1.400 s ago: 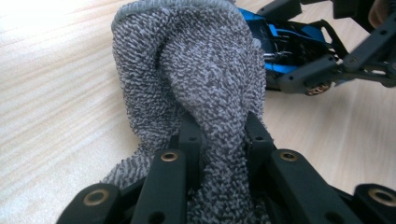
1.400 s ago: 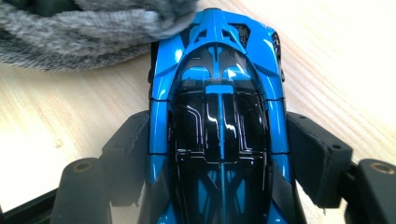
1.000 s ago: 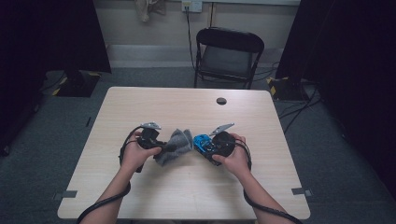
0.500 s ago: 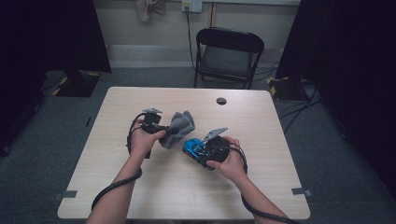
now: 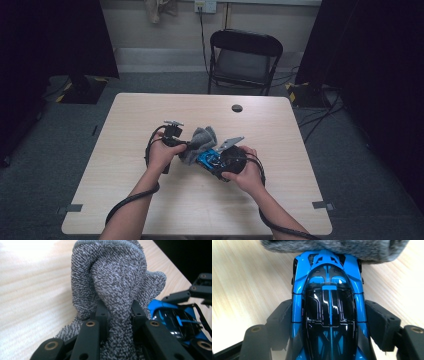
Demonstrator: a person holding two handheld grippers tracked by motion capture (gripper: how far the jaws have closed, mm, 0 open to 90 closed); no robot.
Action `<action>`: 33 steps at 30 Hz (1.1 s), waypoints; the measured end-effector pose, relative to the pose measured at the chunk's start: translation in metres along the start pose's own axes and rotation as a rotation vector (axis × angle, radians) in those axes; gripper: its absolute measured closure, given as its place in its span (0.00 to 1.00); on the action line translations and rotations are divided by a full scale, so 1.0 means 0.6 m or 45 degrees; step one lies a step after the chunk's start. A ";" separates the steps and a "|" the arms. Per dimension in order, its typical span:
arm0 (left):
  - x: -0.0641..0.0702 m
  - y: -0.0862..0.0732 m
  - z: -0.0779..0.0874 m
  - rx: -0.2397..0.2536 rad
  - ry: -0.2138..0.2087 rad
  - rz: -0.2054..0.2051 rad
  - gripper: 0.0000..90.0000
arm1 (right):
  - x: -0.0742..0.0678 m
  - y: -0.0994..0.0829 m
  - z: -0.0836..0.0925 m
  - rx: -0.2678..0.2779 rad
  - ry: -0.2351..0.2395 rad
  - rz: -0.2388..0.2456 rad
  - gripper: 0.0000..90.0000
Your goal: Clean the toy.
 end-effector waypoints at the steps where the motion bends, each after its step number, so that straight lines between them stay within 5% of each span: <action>1: 0.000 -0.001 0.001 -0.008 0.001 -0.001 0.83 | 0.001 -0.001 -0.001 0.001 -0.005 -0.006 0.32; 33: 0.004 -0.056 0.026 -0.122 -0.094 -0.069 0.83 | 0.051 -0.015 0.010 -0.019 -0.097 -0.134 0.32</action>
Point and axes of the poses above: each handheld gripper's, and its own axes: z roughly backward along the jaws, y roughly out of its top, x roughly to its right, the point moved 3 cm from there along -z, roughly forward along the jaws, and after that the axes turned 12 degrees about z, right-handed, at the moved point
